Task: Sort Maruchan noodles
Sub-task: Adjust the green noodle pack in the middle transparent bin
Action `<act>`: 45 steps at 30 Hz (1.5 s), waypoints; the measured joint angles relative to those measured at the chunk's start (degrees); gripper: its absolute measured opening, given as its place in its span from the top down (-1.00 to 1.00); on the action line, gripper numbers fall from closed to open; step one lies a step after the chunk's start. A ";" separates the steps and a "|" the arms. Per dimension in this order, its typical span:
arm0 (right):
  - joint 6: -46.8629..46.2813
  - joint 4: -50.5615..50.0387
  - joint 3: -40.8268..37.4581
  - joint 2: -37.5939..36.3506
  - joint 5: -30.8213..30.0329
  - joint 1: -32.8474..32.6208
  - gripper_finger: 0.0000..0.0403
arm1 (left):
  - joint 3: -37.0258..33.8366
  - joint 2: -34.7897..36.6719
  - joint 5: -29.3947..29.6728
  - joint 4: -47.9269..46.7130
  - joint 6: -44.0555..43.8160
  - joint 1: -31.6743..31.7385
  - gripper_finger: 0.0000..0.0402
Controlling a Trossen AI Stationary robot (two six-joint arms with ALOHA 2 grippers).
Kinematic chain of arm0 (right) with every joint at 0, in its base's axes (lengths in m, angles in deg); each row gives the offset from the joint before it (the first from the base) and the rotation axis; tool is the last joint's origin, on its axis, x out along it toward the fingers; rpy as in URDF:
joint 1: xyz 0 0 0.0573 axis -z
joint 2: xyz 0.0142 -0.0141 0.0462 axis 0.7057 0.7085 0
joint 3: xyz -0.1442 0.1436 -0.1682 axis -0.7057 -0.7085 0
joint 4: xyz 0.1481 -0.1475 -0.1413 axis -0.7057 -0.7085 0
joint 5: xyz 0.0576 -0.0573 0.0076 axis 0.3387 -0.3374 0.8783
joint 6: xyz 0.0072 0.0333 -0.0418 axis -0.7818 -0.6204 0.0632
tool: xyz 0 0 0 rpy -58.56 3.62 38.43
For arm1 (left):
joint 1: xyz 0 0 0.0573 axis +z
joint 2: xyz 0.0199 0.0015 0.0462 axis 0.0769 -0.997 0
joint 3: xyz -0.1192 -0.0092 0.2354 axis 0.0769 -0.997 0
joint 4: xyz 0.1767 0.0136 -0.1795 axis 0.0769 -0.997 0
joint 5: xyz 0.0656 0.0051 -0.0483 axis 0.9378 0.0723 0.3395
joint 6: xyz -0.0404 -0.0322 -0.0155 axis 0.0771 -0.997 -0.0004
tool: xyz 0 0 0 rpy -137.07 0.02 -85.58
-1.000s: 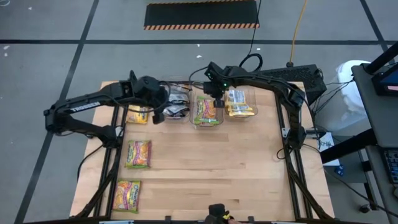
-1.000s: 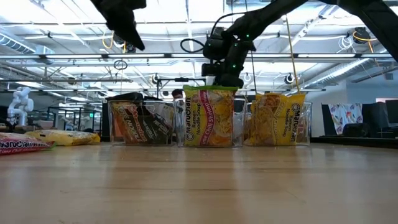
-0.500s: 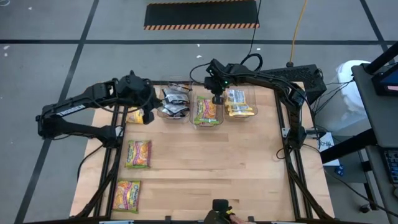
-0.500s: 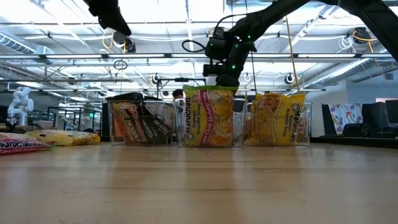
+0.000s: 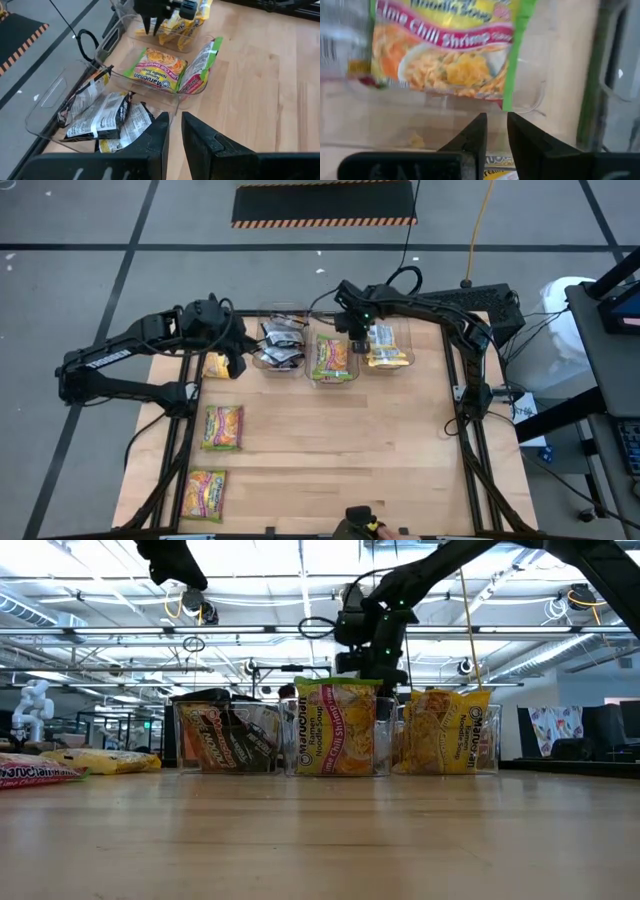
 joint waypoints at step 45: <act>11.93 1.17 -7.41 1.13 0.29 0.09 0.93 | 0.00 -0.13 -0.08 1.75 -3.03 -0.02 0.71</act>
